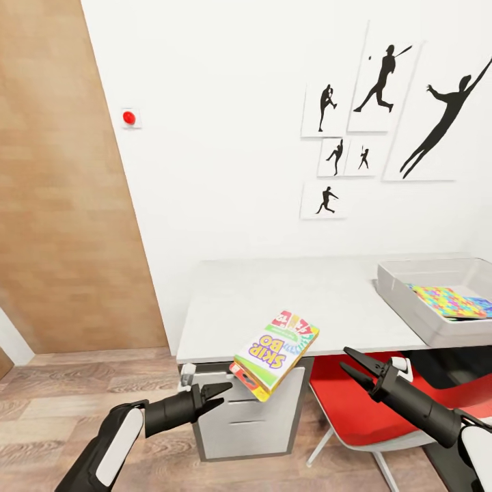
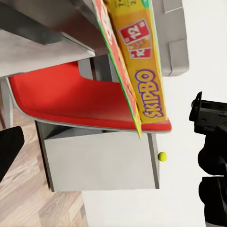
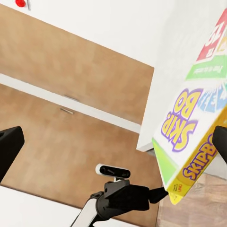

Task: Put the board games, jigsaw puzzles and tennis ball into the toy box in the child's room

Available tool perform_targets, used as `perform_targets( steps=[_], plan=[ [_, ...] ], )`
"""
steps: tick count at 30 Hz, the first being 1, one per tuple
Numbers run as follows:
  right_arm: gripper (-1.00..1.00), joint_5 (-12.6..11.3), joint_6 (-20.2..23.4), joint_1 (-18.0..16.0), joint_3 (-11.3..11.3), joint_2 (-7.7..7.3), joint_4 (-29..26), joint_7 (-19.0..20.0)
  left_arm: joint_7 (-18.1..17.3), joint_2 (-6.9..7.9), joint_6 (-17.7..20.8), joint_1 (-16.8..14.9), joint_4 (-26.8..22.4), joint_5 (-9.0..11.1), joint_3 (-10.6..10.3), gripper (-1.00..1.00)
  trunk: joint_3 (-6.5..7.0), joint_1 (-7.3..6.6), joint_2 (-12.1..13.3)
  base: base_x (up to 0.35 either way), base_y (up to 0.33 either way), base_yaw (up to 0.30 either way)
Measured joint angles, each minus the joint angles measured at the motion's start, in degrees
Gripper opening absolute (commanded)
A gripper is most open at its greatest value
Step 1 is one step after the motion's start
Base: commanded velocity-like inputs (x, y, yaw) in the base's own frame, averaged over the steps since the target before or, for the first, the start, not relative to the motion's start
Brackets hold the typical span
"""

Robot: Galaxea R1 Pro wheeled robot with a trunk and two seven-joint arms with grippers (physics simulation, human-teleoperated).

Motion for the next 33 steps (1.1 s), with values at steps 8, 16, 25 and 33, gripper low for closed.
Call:
perform_targets(
  steps=[8,16,25,33],
  plan=[
    [1.0,0.0,0.0,0.0,0.0,0.05,0.0,0.0,0.0,-0.08,0.0,0.0,0.0,0.0,-0.3,1.0,0.0,-0.01,0.0,0.141,-0.006,0.0],
    [1.0,0.0,0.0,0.0,0.0,0.06,0.0,0.0,0.0,-0.12,0.0,0.0,0.0,0.0,-0.3,1.0,0.0,0.0,0.0,0.018,-0.021,0.0],
    [1.0,0.0,0.0,0.0,0.0,0.06,0.0,0.0,0.4,-0.17,0.0,0.0,0.0,0.0,-0.3,1.0,0.0,0.0,0.0,0.001,-0.177,0.0],
    [1.0,0.0,0.0,0.0,0.0,0.06,0.0,0.0,0.6,-0.17,0.0,0.0,0.0,0.0,-0.3,1.0,0.0,-0.01,0.0,0.033,-0.041,0.0]
  ],
)
